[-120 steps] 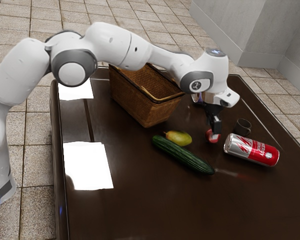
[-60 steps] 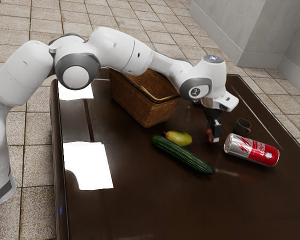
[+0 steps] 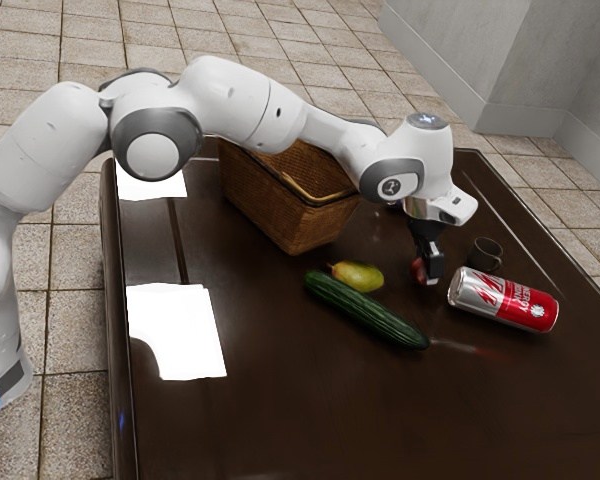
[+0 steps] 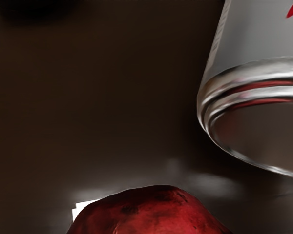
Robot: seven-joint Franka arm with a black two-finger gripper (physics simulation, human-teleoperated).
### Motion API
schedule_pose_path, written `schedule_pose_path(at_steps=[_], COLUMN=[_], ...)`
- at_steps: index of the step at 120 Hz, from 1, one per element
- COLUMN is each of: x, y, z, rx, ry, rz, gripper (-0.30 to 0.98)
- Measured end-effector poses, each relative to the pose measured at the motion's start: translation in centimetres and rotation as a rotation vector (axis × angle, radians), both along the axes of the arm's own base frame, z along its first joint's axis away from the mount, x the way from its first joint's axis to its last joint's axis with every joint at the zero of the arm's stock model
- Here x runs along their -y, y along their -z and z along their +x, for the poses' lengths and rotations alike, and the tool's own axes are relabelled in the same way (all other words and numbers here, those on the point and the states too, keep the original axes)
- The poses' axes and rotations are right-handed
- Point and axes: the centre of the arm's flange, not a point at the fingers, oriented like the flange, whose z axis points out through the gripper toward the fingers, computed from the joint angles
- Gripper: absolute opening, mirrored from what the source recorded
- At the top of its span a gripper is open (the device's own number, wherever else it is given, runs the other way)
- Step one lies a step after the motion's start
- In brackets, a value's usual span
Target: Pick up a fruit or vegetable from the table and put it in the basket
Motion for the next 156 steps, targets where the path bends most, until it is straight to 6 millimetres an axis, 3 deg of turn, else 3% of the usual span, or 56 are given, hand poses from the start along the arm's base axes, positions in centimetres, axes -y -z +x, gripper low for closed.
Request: schedule_pose_path(at_steps=[10,28,38,50,62,73,91,114,131,144,156], x=[0.0,0.1,0.3,0.0,-1.2,-3.2,-7.8,-15.9,-20.5,-22.7,-22.9], y=[-0.5,-3.4,-6.5,-11.9,-17.1,-22.0,-25.9,-25.4,-22.8,-20.3,-19.2], z=[-0.1,-0.2,-0.4,-1.6,-3.6,-6.9,-12.5,-16.2,-18.3,-19.1,-18.9], rx=[0.006,0.045,0.083,0.134,0.172,0.193,0.172,0.09,0.004,-0.055,-0.081], ry=[-0.001,-0.002,0.0,-0.004,-0.017,-0.043,-0.12,-0.258,-0.334,-0.37,-0.371], rz=[0.001,0.003,0.001,0.006,0.018,0.054,0.111,0.137,0.137,0.133,0.132], gripper=[0.44,0.41,0.41,0.41,0.42,0.42,0.42,0.43,0.43,0.42,0.42])
